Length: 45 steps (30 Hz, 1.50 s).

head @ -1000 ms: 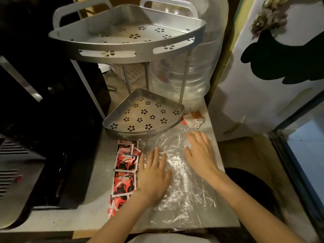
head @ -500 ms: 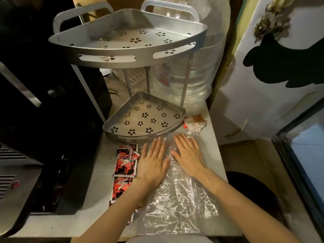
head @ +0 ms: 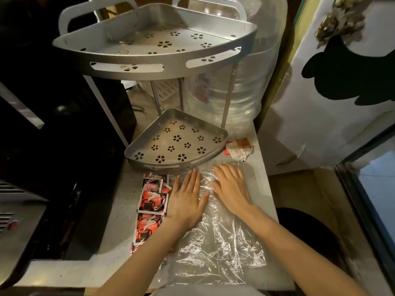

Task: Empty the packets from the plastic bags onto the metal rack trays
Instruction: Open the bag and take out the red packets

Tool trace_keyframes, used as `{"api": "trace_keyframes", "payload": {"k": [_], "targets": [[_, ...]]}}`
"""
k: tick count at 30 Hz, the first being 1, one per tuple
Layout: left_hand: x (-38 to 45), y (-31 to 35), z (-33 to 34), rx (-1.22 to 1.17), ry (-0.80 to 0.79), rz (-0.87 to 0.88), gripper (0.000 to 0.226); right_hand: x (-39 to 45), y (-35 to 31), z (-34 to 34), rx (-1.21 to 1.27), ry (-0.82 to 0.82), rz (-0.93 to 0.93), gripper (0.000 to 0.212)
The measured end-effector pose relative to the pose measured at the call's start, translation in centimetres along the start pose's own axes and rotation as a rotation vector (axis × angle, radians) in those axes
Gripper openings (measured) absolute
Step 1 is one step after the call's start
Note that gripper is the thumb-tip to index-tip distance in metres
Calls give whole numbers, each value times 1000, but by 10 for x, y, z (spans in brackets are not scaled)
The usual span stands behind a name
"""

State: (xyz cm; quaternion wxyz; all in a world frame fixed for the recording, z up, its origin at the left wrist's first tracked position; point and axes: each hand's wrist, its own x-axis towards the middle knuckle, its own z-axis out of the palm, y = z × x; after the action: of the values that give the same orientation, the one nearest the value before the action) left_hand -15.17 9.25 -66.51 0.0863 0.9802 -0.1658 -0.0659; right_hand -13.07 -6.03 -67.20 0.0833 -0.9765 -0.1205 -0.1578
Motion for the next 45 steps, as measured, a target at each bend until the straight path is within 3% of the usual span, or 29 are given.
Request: {"api": "trace_keyframes", "payload": {"k": [7,27,32,38,45], "targets": [[-1,0,2,3,8,6,71,12,3,-1,167,73,72,12],[0,-3,3,-44,42,24,67,8,11,-2,158,194,-178,15],[-2,-7,-15,-255,149,1,66,14,13,-10,148,61,-160,15],[-6,-13,-26,31,183,-25,56,23,4,-19,133,-97,-138,25],[-14,-28,-11,24,128,-36,68,29,2,-24,394,-243,115,14]]}}
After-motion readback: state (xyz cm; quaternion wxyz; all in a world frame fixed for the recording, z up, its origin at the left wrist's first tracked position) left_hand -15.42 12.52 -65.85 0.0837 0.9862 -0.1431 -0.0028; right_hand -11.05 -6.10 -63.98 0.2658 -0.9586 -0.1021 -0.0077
